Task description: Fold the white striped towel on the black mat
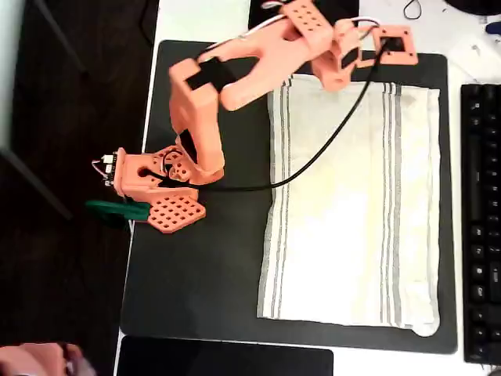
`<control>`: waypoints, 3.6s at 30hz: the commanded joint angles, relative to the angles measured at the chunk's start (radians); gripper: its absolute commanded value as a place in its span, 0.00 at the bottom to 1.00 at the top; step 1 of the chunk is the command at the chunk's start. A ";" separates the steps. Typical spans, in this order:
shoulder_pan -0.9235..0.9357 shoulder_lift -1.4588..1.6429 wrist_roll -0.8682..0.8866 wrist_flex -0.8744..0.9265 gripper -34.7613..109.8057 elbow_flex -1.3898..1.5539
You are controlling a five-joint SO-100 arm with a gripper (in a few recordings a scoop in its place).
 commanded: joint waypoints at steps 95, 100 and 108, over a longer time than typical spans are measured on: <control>0.784 0.394 -0.339 0.034 0.33 0.199; 0.776 0.327 -0.321 -0.011 0.34 0.175; 0.877 0.083 -0.345 0.011 0.35 -0.034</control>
